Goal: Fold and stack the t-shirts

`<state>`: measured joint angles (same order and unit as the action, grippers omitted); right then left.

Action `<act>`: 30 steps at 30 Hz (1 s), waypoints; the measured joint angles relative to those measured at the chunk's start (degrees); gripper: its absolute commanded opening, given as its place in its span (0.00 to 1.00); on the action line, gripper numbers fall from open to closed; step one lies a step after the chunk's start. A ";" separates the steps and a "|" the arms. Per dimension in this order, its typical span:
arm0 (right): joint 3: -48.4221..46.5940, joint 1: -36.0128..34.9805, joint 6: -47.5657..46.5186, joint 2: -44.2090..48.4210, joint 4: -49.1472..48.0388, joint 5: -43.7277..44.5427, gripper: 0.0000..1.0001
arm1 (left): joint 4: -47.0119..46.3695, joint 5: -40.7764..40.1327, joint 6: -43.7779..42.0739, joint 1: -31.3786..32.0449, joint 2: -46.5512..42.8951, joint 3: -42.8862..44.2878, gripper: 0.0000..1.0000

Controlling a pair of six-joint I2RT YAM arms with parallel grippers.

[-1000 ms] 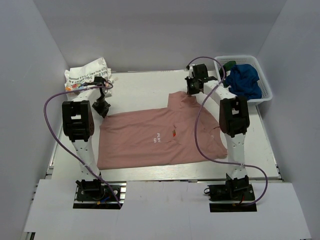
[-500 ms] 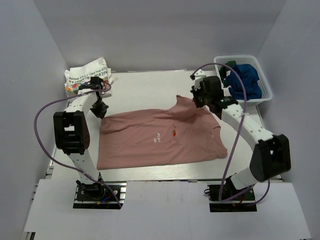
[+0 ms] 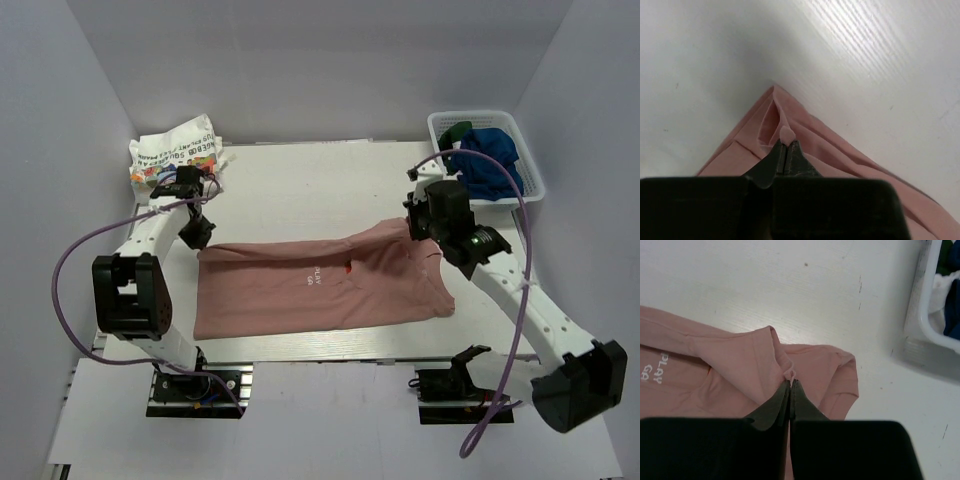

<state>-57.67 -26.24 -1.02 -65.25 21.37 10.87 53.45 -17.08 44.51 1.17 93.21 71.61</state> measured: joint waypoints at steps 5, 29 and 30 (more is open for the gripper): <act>4.83 -0.94 2.45 5.84 2.97 -0.50 0.00 | -1.36 0.72 1.46 0.68 -6.91 -6.14 0.00; 20.83 -4.26 22.01 19.50 15.41 -10.69 0.91 | 9.42 -1.88 9.20 1.20 -25.14 -18.25 1.00; 20.83 -4.24 21.92 18.73 13.94 -11.17 0.91 | 8.72 -1.49 8.83 1.20 -25.16 -18.10 1.00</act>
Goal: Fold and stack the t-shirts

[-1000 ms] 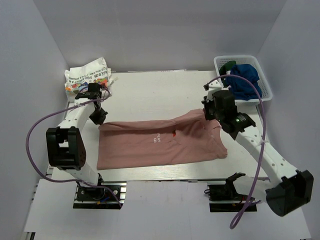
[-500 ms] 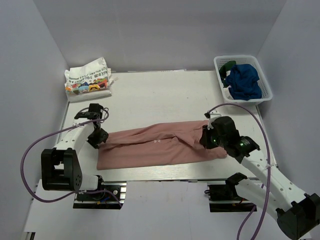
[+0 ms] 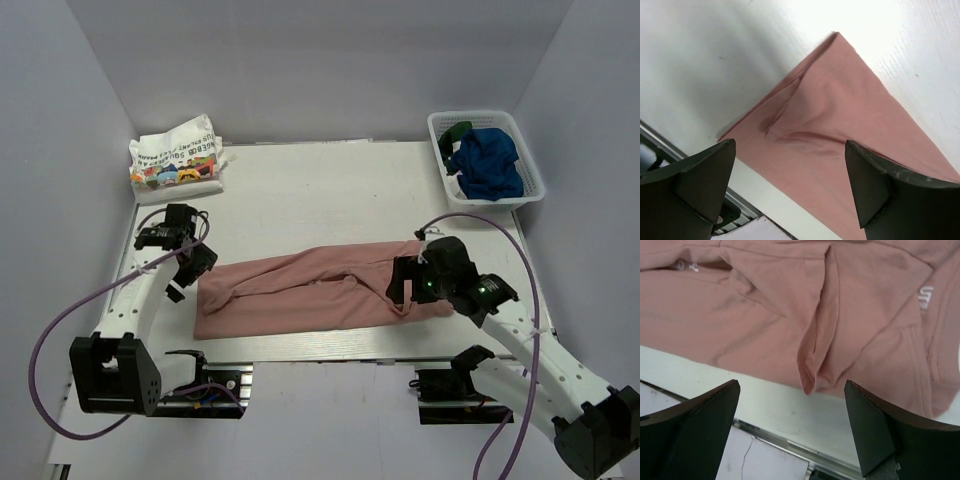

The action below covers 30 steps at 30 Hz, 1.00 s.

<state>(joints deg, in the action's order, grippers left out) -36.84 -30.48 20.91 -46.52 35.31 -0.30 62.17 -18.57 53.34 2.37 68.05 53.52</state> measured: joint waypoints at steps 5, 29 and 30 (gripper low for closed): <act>-0.07 -0.02 -0.13 -8.07 -6.03 -0.11 0.91 | -2.25 2.67 -1.62 0.02 4.07 -0.02 1.00; -0.11 0.04 -1.62 -19.87 -14.58 2.69 0.91 | -7.28 8.48 5.90 -0.44 5.31 -12.72 0.44; -0.11 0.04 -1.70 -19.98 -14.60 2.67 0.91 | -7.34 8.20 6.14 -0.52 5.77 -12.70 0.44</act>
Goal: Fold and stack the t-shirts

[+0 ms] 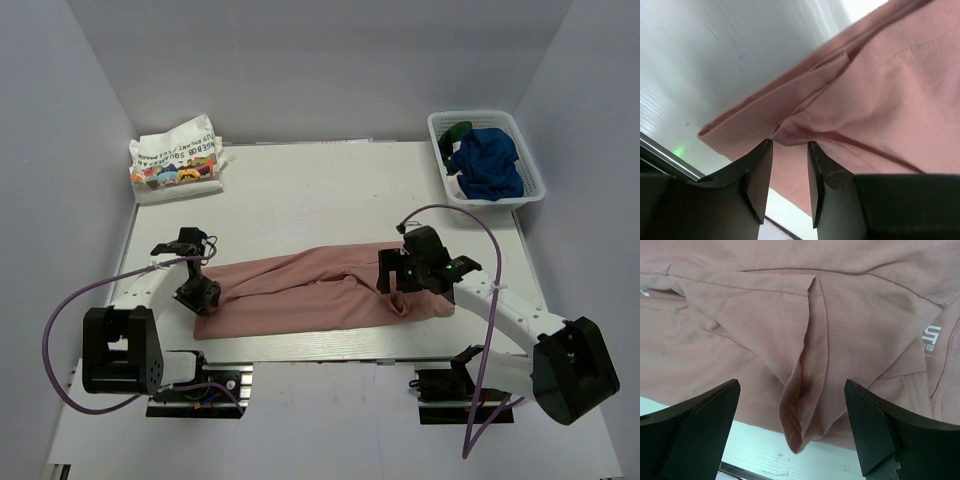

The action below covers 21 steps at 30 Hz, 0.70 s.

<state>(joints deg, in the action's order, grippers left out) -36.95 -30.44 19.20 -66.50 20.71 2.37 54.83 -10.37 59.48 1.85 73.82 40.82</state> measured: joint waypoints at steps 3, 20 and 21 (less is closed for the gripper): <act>0.00 0.00 -0.11 -0.35 -0.04 -0.42 0.91 | -0.11 -0.61 0.57 -0.17 0.52 0.00 0.44; 1.49 0.00 0.13 -1.44 -2.62 -1.53 0.91 | -4.09 -8.04 -1.20 0.00 0.92 10.97 0.00; 1.97 0.00 0.17 -1.44 -2.93 -1.81 0.91 | -4.52 -8.37 -1.55 0.00 0.92 12.15 0.00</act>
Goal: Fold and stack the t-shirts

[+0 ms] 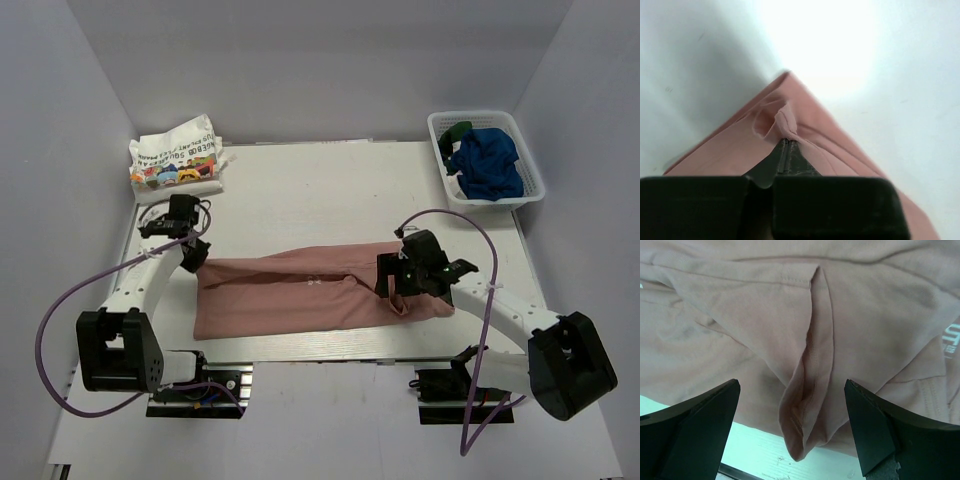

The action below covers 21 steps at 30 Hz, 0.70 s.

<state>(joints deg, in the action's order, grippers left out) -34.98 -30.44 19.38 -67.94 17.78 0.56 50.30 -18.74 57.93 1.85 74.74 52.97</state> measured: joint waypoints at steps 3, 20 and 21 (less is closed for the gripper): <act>1.31 0.00 0.22 -0.15 -0.74 -0.98 0.91 | -1.42 -0.59 -1.46 0.00 0.59 3.76 0.00; 4.13 0.00 1.88 -3.10 -7.48 -4.92 0.91 | -13.29 -2.21 -9.79 0.15 0.37 3.58 0.00; 4.13 0.00 1.88 -3.13 -7.54 -4.98 0.91 | -13.11 -2.45 -9.11 0.15 -0.70 0.85 0.00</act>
<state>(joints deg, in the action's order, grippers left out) -30.85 -30.44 21.26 -71.07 10.24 -4.43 37.19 -21.19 48.82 2.00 74.04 53.82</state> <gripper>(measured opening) 0.907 0.026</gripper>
